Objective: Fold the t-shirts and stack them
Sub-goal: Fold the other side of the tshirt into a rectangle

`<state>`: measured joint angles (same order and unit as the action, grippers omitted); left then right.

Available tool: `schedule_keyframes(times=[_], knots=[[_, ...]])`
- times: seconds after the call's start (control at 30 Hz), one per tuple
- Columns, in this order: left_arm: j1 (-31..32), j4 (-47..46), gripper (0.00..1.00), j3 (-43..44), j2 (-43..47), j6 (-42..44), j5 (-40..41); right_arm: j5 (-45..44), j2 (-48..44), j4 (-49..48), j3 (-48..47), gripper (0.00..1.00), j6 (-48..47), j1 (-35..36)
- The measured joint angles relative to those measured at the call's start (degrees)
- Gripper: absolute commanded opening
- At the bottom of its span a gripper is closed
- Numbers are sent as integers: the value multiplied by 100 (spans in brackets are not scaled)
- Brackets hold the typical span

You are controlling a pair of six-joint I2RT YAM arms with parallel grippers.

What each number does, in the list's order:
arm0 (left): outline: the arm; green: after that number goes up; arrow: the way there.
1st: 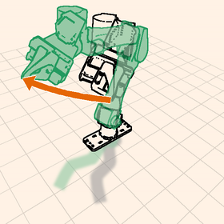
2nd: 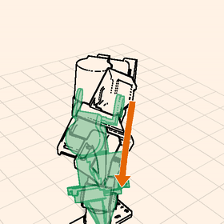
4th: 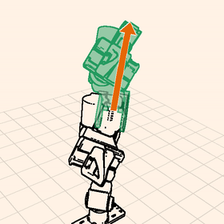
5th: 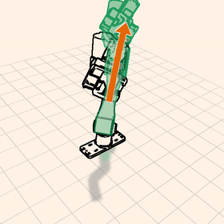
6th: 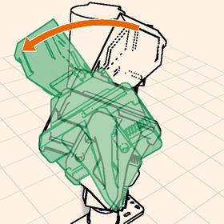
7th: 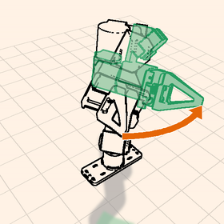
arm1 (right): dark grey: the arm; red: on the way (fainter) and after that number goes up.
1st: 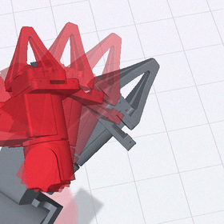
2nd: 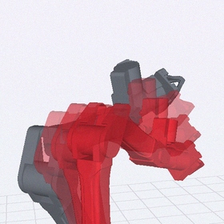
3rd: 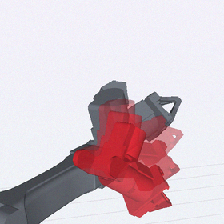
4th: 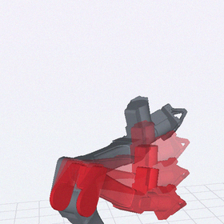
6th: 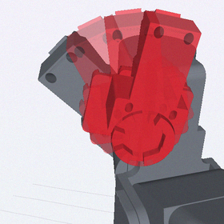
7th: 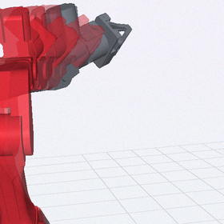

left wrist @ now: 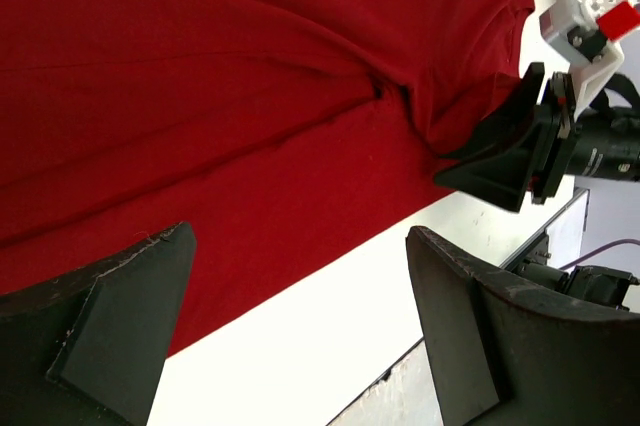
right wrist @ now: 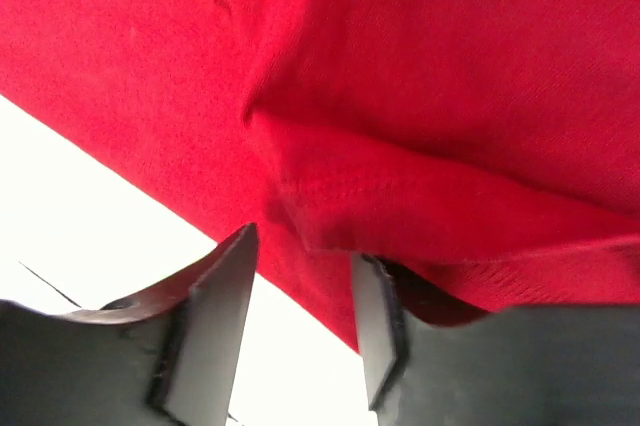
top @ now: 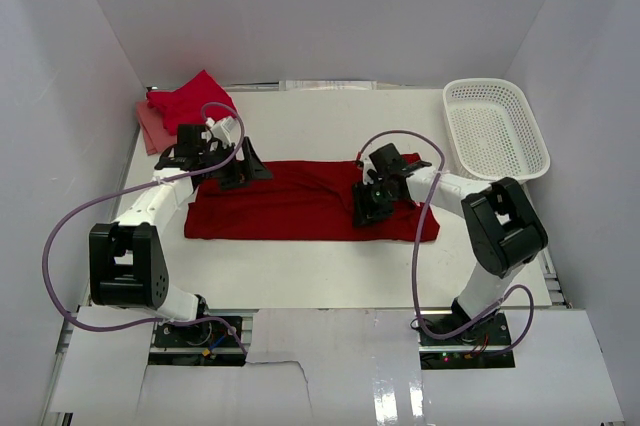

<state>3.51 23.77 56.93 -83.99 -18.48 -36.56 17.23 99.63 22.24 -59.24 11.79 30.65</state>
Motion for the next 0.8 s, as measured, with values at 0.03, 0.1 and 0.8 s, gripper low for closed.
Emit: schedule_keyframes(times=[0.03,0.1,0.8], knots=[[9,0,98,0,0,0,2,-44,-70,-4,103,53,57,42],[37,0,98,0,0,0,4,-125,-262,-15,236,54,133,103],[1515,249,98,2608,-1792,-496,168,-1137,-555,76,-922,51,249,-369]])
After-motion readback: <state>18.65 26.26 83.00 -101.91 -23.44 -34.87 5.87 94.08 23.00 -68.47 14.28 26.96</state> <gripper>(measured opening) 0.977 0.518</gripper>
